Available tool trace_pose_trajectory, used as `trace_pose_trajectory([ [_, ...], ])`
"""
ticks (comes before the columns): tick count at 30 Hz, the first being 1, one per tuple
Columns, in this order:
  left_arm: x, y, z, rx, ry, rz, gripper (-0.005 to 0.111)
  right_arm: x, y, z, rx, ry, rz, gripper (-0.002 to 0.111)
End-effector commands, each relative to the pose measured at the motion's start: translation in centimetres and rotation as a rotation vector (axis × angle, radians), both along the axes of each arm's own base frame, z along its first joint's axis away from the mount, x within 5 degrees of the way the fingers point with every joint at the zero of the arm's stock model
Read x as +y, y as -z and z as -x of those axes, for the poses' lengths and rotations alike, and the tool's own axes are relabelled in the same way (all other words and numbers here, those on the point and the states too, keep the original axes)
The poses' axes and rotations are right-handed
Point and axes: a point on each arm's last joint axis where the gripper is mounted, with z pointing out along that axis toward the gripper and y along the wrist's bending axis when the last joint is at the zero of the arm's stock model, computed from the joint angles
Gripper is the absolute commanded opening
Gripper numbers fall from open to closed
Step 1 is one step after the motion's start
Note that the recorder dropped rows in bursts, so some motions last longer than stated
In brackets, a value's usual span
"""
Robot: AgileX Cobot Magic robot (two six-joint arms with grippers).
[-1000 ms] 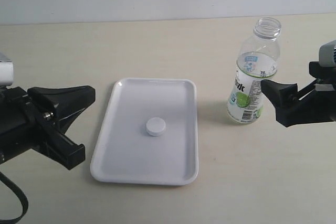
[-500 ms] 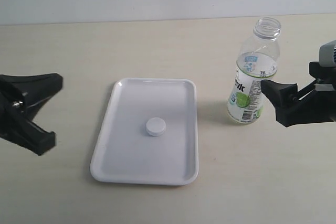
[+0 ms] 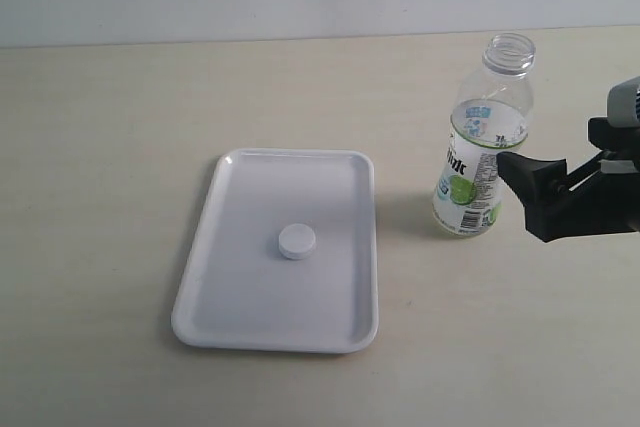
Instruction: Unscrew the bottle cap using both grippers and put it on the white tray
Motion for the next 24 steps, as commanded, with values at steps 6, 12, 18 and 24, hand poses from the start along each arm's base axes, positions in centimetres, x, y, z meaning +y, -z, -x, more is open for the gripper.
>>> trace_pose_trajectory([
  [6, 0.0, 3.0, 0.3, 0.111, 0.003, -0.002, 0.0, 0.0, -0.1, 0.1, -0.009, 0.001, -0.006, 0.086],
  [12, 0.0, 6.2, 0.0, 0.179, -0.002, -0.022, 0.0, 0.0, -0.1, 0.1, -0.009, 0.0, -0.004, 0.086],
  [18, 0.0, 8.3, -0.1, 0.242, -0.001, -0.028, 0.0, 0.0, -0.1, 0.1, -0.009, 0.0, -0.004, 0.086],
  [24, -0.1, 8.3, -0.1, 0.247, 0.002, -0.012, 0.0, 0.0, -0.1, 0.1, -0.009, 0.0, -0.004, 0.086],
])
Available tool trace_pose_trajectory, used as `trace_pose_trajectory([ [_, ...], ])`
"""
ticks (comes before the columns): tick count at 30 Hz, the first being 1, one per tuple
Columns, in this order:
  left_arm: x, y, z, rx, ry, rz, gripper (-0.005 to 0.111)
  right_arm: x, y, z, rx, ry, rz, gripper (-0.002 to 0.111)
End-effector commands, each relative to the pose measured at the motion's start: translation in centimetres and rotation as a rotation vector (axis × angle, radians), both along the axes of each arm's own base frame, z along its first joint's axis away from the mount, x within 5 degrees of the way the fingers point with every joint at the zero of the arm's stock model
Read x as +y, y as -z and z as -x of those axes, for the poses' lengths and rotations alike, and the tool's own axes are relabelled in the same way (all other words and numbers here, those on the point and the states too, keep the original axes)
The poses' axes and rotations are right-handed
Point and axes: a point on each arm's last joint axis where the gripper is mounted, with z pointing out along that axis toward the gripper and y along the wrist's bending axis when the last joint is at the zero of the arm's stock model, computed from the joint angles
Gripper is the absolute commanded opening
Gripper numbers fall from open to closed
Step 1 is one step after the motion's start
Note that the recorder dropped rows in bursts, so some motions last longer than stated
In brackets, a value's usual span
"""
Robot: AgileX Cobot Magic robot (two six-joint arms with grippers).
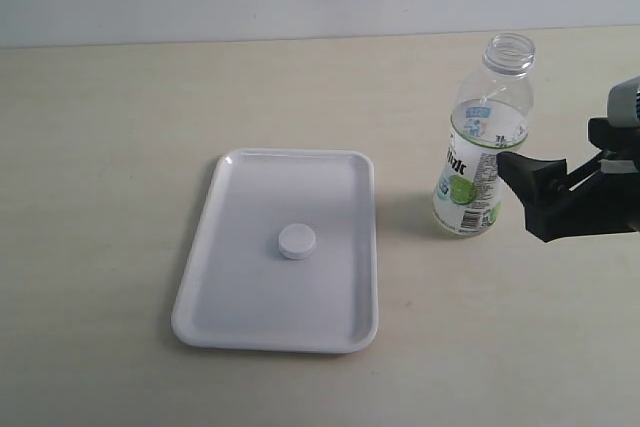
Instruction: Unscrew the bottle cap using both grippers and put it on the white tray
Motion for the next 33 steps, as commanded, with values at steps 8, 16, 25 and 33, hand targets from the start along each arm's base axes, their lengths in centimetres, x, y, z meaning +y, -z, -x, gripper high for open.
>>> trace_pose_trajectory([
  [8, -0.02, 0.01, 0.01, -0.008, -0.002, 0.016, 0.0, 0.02, -0.14, 0.08, -0.01, 0.0, -0.003, 0.086],
  [16, -0.02, 0.01, 0.01, -0.008, -0.002, 0.016, 0.0, 0.02, -0.14, 0.08, -0.01, 0.0, -0.004, 0.086],
  [25, -0.02, 0.01, 0.01, -0.008, -0.002, 0.014, 0.0, 0.02, -0.14, 0.08, -0.01, 0.0, -0.004, 0.086],
  [33, -0.02, 0.01, 0.01, -0.008, -0.002, 0.014, 0.0, -0.04, -0.46, 0.26, -0.019, 0.006, -0.006, 0.086],
])
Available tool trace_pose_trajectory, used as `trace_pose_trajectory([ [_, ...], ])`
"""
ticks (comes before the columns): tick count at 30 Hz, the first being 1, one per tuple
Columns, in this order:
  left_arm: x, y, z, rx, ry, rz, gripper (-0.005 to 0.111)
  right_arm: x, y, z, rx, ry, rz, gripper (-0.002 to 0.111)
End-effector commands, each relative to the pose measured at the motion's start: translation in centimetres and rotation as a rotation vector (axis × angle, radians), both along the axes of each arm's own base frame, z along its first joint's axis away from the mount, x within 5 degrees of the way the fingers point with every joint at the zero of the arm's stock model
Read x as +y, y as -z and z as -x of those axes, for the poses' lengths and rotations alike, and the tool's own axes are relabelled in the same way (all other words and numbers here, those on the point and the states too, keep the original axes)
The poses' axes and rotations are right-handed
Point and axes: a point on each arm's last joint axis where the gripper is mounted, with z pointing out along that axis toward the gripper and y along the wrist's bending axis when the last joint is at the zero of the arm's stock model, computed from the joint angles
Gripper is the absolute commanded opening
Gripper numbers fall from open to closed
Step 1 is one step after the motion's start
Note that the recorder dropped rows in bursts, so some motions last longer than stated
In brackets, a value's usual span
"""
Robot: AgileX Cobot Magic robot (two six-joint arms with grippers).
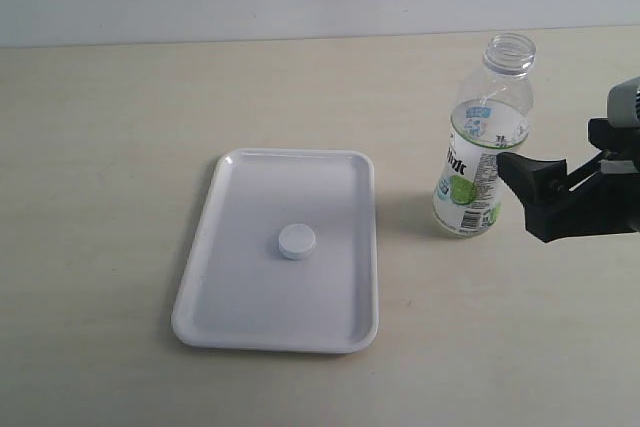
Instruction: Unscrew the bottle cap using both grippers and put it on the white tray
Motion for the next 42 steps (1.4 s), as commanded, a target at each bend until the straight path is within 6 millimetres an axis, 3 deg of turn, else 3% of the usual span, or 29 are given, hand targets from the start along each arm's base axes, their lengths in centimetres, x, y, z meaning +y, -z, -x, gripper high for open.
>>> trace_pose_trajectory([
  [1, 0.0, 0.0, 0.0, -0.009, -0.002, 0.011, 0.0, -0.1, -0.8, 0.6, -0.016, 0.02, -0.021, 0.086],
  [6, 0.0, 0.0, 0.0, -0.009, -0.002, 0.011, 0.0, -1.1, -2.7, 3.5, 0.012, 0.116, -0.059, 0.086],
  [13, 0.0, 0.0, 0.0, -0.009, -0.002, 0.011, 0.0, -2.6, -7.5, 9.3, -0.339, 0.229, -0.165, 0.086],
  [19, 0.0, 0.0, 0.0, -0.009, -0.002, 0.011, 0.0, -2.7, -9.1, 12.6, -0.55, 0.212, -0.177, 0.086],
  [31, 0.0, 0.0, 0.0, -0.009, -0.002, 0.011, 0.0, -3.8, -7.8, 14.4, -0.489, 0.411, -0.129, 0.086],
  [39, 0.0, 0.0, 0.0, -0.009, -0.002, 0.011, 0.0, -4.0, -7.2, 14.4, -0.432, 0.435, -0.107, 0.086],
  [42, 0.0, 0.0, 0.0, -0.009, -0.002, 0.011, 0.0, -4.1, -6.2, 14.1, -0.421, 0.429, -0.071, 0.086],
])
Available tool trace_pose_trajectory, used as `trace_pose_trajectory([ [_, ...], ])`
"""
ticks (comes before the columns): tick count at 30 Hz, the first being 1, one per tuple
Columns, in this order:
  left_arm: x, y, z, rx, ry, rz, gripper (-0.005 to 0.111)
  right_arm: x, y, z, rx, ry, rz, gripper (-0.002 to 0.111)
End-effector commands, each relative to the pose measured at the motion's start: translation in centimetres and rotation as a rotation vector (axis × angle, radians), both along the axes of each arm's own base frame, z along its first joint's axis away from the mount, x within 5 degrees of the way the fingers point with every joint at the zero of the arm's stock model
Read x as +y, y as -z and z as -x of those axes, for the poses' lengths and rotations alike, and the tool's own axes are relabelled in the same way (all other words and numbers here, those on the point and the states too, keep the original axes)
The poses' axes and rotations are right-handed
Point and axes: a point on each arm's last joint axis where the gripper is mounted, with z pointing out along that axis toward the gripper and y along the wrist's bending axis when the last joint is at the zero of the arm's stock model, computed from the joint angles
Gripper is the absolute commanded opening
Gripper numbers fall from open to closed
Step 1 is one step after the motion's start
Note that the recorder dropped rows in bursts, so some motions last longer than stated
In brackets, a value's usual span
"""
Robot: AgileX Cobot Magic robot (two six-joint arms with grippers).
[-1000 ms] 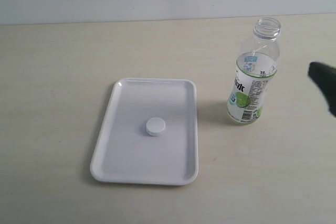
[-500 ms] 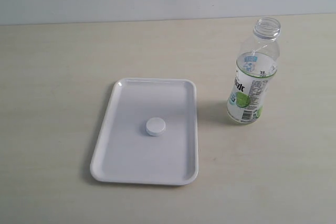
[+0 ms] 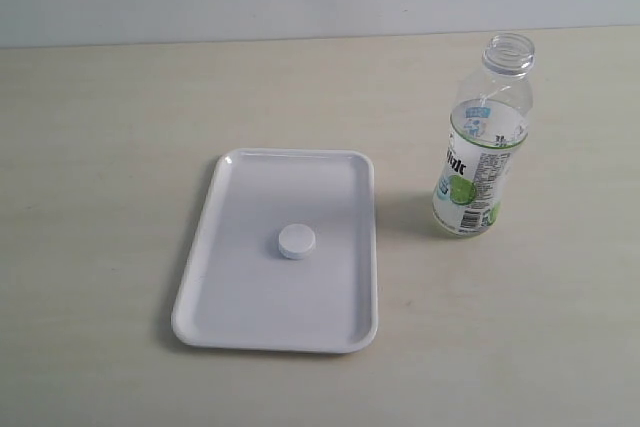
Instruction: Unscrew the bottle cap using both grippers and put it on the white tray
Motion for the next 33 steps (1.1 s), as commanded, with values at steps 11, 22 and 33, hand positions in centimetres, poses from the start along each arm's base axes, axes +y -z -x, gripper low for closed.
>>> trace_pose_trajectory([
  [11, 0.0, 0.0, 0.0, -0.009, -0.002, 0.011, 0.0, -0.4, 6.9, -1.2, 0.209, 0.021, 0.068, 0.086],
  [22, 0.0, 0.0, 0.0, -0.009, -0.001, 0.009, 0.0, -0.3, 6.9, -1.3, 0.196, 0.015, 0.005, 0.086],
  [33, 0.0, 0.0, 0.0, -0.009, -0.001, 0.009, 0.0, 0.7, 6.9, -1.4, 0.199, -0.102, 0.027, 0.086],
])
